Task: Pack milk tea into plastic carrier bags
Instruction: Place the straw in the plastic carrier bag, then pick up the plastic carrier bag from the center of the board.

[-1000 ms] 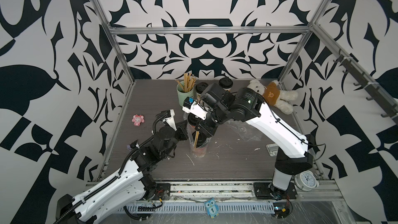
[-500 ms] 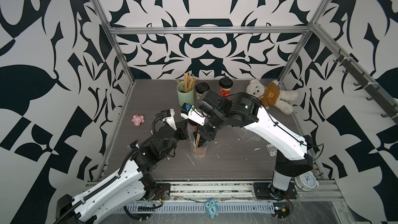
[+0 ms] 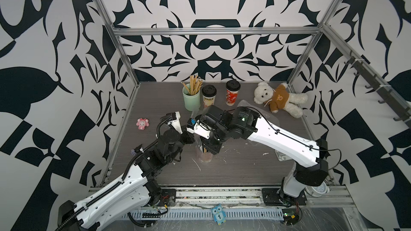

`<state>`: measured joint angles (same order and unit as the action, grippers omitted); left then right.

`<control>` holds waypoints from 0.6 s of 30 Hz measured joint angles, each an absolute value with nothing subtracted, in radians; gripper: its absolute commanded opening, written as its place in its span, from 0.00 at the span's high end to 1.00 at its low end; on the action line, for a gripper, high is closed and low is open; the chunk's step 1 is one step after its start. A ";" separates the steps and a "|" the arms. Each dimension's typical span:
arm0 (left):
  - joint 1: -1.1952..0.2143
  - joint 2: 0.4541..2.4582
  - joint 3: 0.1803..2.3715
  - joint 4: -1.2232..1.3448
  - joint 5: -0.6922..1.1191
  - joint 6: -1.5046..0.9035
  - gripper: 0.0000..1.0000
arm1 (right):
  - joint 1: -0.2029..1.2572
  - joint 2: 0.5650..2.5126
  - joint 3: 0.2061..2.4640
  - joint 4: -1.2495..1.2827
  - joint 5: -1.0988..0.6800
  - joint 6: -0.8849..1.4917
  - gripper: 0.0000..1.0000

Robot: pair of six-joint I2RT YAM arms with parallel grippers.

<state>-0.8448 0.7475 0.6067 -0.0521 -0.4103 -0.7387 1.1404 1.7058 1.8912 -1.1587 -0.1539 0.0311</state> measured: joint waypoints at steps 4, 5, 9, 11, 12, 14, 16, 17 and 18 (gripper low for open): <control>-0.845 0.748 0.607 -0.050 -0.411 -0.738 1.00 | 1.141 1.689 1.802 -1.083 -0.184 0.059 1.00; -0.844 0.748 0.607 -0.057 -0.412 -0.738 1.00 | 1.140 1.685 1.785 -1.067 -0.190 0.064 1.00; -0.843 0.749 0.607 -0.057 -0.413 -0.738 1.00 | 1.140 1.663 1.734 -1.016 -0.203 0.086 0.83; -0.842 0.752 0.607 -0.057 -0.413 -0.738 1.00 | 1.140 1.657 1.720 -1.005 -0.207 0.102 0.67; -0.842 0.754 0.607 -0.057 -0.414 -0.737 1.00 | 1.140 1.656 1.718 -1.004 -0.205 0.101 0.61; -0.842 0.757 0.607 -0.057 -0.414 -0.736 1.00 | 1.140 1.655 1.718 -1.004 -0.203 0.111 0.48; -0.843 0.761 0.607 -0.056 -0.411 -0.734 1.00 | 1.140 1.651 1.720 -1.004 -0.196 0.110 0.40; -0.843 0.762 0.607 -0.056 -0.411 -0.733 1.00 | 1.140 1.646 1.723 -1.005 -0.189 0.110 0.37; -0.843 0.762 0.607 -0.056 -0.410 -0.732 1.00 | 1.140 1.642 1.728 -1.006 -0.181 0.105 0.34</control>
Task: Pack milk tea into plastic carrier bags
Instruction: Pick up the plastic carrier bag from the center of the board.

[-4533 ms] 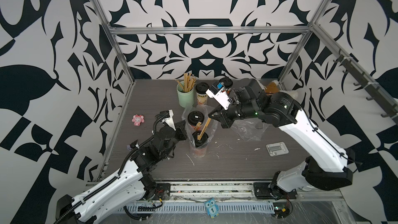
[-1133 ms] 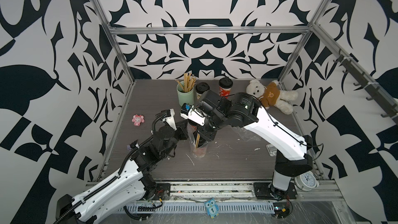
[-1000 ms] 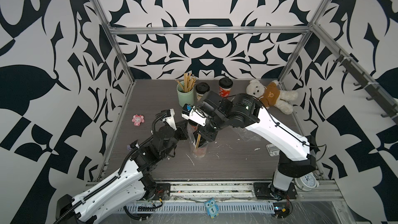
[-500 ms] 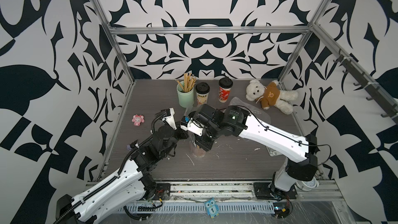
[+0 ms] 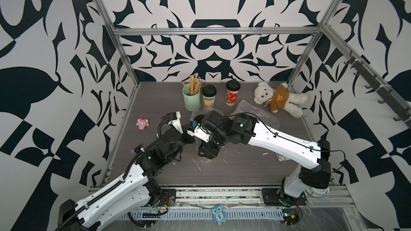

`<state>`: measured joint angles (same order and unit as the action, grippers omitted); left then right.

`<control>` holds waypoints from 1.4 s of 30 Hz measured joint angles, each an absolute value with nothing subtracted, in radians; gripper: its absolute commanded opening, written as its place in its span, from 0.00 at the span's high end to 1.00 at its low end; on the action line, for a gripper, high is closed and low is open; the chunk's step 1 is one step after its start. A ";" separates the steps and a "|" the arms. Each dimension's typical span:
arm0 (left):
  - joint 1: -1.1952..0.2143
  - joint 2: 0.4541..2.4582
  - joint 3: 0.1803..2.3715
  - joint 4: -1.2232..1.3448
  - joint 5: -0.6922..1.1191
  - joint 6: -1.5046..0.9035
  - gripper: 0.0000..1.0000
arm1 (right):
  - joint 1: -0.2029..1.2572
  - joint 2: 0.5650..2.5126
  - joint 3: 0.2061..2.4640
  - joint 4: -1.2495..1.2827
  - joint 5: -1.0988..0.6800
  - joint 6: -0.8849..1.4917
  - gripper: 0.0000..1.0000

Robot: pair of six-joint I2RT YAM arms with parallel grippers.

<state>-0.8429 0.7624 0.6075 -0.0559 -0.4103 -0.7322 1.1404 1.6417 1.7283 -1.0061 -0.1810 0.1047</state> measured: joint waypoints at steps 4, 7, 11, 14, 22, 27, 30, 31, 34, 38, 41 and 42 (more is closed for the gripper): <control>-0.843 0.762 0.607 -0.055 -0.410 -0.732 1.00 | 1.132 1.579 1.754 -0.999 -0.129 0.092 0.28; -0.843 0.762 0.607 -0.052 -0.410 -0.731 1.00 | 1.084 1.500 1.756 -0.989 -0.083 0.099 0.28; -0.843 0.762 0.607 -0.046 -0.410 -0.727 1.00 | 0.889 1.422 1.720 -0.927 -0.055 0.142 0.28; -0.843 0.762 0.607 -0.042 -0.411 -0.720 1.00 | 0.752 1.423 1.668 -0.884 -0.076 0.181 0.26; -0.843 0.765 0.607 -0.037 -0.426 -0.700 1.00 | 0.663 1.617 1.617 -0.810 -0.250 0.264 0.38; -0.843 0.775 0.607 -0.033 -0.443 -0.686 1.00 | 0.658 1.684 1.618 -0.792 -0.360 0.298 0.99; -0.843 0.788 0.618 -0.035 -0.458 -0.668 1.00 | 0.658 1.705 1.641 -0.799 -0.408 0.313 1.00; -0.843 0.795 0.630 -0.038 -0.465 -0.659 1.00 | 0.658 1.711 1.653 -0.801 -0.423 0.314 1.00; -0.843 0.817 0.685 -0.048 -0.485 -0.624 1.00 | 0.658 1.720 1.684 -0.794 -0.472 0.323 1.00; -0.842 0.847 0.766 -0.061 -0.517 -0.558 1.00 | 0.662 1.732 1.738 -0.784 -0.514 0.336 1.00; -0.820 0.864 0.805 -0.064 -0.525 -0.515 1.00 | 0.664 1.747 1.785 -0.767 -0.529 0.341 1.00; -0.807 0.869 0.813 -0.064 -0.524 -0.506 1.00 | 0.664 1.754 1.801 -0.763 -0.532 0.342 1.00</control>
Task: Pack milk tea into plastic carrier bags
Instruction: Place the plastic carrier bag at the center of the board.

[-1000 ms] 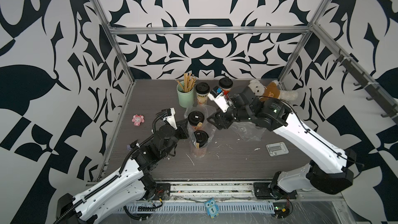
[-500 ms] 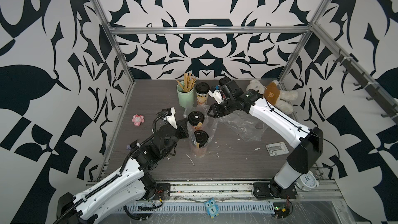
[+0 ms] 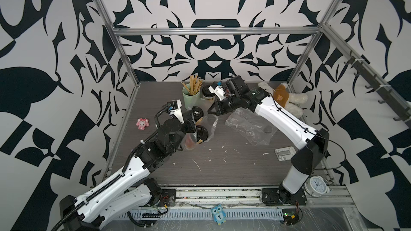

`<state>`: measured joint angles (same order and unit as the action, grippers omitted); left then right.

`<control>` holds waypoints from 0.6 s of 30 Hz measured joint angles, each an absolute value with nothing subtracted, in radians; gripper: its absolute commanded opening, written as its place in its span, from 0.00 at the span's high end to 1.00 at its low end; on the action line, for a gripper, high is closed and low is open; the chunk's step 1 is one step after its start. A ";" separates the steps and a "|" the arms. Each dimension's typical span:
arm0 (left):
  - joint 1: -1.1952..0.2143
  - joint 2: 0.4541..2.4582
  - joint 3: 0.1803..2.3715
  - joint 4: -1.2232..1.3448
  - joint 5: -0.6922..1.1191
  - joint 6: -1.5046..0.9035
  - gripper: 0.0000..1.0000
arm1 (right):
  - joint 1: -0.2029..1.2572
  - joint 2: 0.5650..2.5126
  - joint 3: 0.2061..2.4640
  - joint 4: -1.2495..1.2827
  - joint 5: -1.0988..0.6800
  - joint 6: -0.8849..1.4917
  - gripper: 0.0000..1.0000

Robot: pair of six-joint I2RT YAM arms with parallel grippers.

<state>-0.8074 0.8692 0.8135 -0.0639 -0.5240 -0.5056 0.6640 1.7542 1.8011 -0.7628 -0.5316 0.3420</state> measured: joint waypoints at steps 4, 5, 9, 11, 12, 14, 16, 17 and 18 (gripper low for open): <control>-0.736 0.890 0.825 -0.065 -0.505 -0.484 1.00 | 0.667 1.802 1.881 -0.741 -0.543 0.346 1.00; -0.718 0.897 0.825 -0.065 -0.497 -0.479 1.00 | 0.668 1.814 1.900 -0.738 -0.545 0.346 1.00; -0.651 0.922 0.825 -0.065 -0.459 -0.471 1.00 | 0.667 1.878 1.998 -0.738 -0.559 0.347 1.00; -0.614 0.934 0.825 -0.064 -0.438 -0.471 1.00 | 0.667 1.922 2.056 -0.742 -0.569 0.346 1.00; -0.598 0.939 0.825 -0.062 -0.427 -0.471 1.00 | 0.667 1.938 2.077 -0.744 -0.572 0.346 1.00; -0.565 0.956 0.825 -0.055 -0.403 -0.471 1.00 | 0.667 1.980 2.121 -0.750 -0.579 0.346 1.00; -0.535 0.976 0.825 -0.046 -0.381 -0.470 1.00 | 0.667 2.014 2.152 -0.758 -0.583 0.346 1.00; -0.522 0.988 0.826 -0.042 -0.370 -0.470 1.00 | 0.667 2.029 2.164 -0.762 -0.584 0.346 1.00; -0.512 0.999 0.827 -0.039 -0.359 -0.470 1.00 | 0.667 2.045 2.175 -0.766 -0.584 0.346 1.00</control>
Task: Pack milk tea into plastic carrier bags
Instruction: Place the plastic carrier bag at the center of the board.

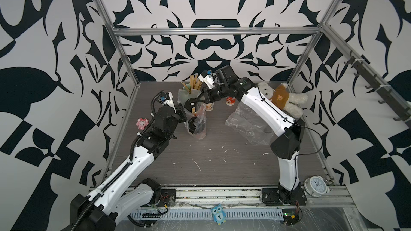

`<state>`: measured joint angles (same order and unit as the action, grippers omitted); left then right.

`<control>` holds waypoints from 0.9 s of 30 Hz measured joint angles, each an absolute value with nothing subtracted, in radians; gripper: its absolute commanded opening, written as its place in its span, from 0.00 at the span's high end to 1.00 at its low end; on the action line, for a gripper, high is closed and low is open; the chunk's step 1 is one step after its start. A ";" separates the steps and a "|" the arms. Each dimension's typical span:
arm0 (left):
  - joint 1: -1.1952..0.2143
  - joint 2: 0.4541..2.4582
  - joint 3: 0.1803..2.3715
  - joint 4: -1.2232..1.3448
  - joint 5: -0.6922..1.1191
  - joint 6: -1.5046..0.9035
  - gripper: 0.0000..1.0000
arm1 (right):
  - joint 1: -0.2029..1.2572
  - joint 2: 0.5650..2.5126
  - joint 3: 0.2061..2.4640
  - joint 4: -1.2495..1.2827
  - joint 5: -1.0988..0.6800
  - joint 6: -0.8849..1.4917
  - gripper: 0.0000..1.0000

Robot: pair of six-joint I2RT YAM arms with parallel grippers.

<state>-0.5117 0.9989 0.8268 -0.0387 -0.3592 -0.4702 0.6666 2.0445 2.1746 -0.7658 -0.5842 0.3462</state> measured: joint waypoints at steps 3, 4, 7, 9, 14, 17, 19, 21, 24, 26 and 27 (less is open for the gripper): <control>-0.482 1.037 0.836 -0.030 -0.327 -0.470 1.00 | 0.660 2.082 2.199 -0.768 -0.585 0.346 1.00; -0.475 1.046 0.841 -0.027 -0.318 -0.470 1.00 | 0.657 2.090 2.203 -0.768 -0.585 0.346 1.00; -0.460 1.071 0.852 -0.013 -0.292 -0.470 1.00 | 0.650 2.103 2.214 -0.768 -0.586 0.349 1.00; -0.452 1.087 0.860 -0.001 -0.280 -0.470 1.00 | 0.644 2.107 2.226 -0.769 -0.587 0.353 1.00; -0.424 1.138 0.891 0.023 -0.249 -0.467 1.00 | 0.628 2.110 2.249 -0.768 -0.587 0.361 1.00; -0.410 1.168 0.913 0.033 -0.231 -0.463 1.00 | 0.621 2.110 2.255 -0.767 -0.587 0.363 1.00; -0.405 1.187 0.926 0.035 -0.220 -0.460 1.00 | 0.616 2.111 2.256 -0.767 -0.587 0.364 1.00; -0.402 1.200 0.933 0.038 -0.212 -0.457 1.00 | 0.610 2.112 2.256 -0.767 -0.587 0.365 1.00; -0.398 1.211 0.937 0.041 -0.200 -0.455 1.00 | 0.603 2.120 2.257 -0.767 -0.588 0.367 1.00; -0.397 1.218 0.937 0.041 -0.195 -0.455 1.00 | 0.601 2.129 2.258 -0.767 -0.588 0.368 1.00; -0.397 1.222 0.938 0.041 -0.193 -0.455 1.00 | 0.599 2.135 2.258 -0.767 -0.588 0.368 1.00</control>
<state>-0.3973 1.2224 0.9382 0.0410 -0.1928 -0.4545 0.5995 2.1345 2.2578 -0.7666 -0.5880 0.3683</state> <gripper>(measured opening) 0.046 0.047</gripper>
